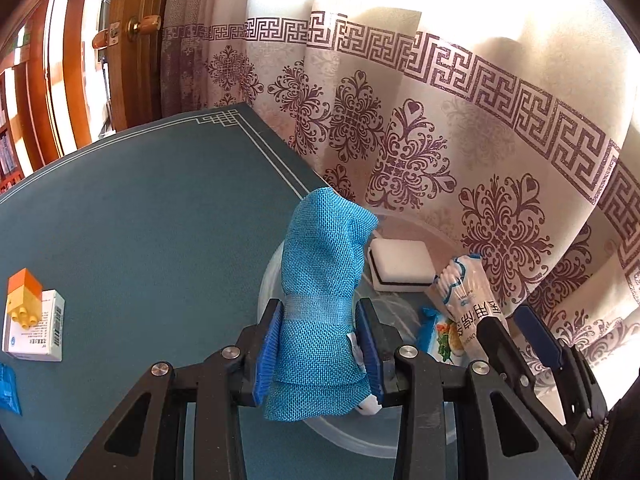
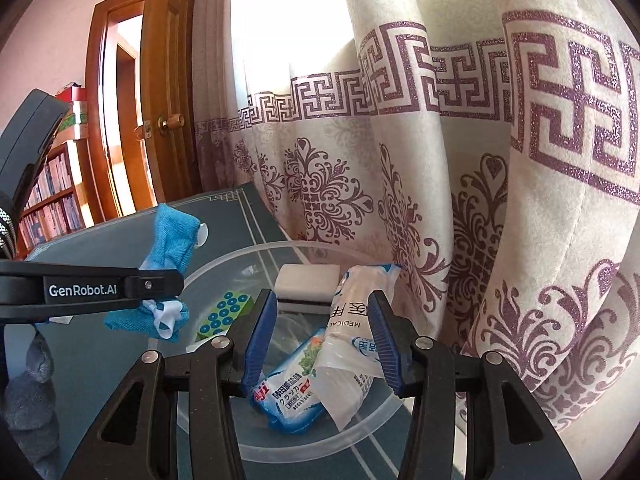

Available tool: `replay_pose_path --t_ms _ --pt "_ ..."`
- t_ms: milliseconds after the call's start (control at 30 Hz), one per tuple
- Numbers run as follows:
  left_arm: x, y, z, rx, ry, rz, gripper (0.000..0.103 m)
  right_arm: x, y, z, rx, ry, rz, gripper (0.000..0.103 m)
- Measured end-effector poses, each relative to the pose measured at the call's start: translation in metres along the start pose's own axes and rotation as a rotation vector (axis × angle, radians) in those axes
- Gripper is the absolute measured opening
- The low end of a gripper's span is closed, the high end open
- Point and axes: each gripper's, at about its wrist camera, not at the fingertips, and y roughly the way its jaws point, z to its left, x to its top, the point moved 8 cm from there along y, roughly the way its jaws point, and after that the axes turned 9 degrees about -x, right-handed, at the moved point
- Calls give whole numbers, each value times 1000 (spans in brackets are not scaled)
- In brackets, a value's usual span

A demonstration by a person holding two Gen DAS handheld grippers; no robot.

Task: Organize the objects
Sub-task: 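Lower the blue towel into the bowl and open the left tool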

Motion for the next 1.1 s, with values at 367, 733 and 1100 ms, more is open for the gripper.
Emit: replay_pose_path --t_ms 367,733,1100 --pt "1 -4 13 -1 -64 -46 80 -4 -2 -3 -2 6 6 49" --pt "-12 -23 37 81 -96 -76 91 -6 -10 9 20 -9 1 50" --pt "-24 -46 60 154 -124 -101 98 -5 -27 23 64 -9 -10 60"
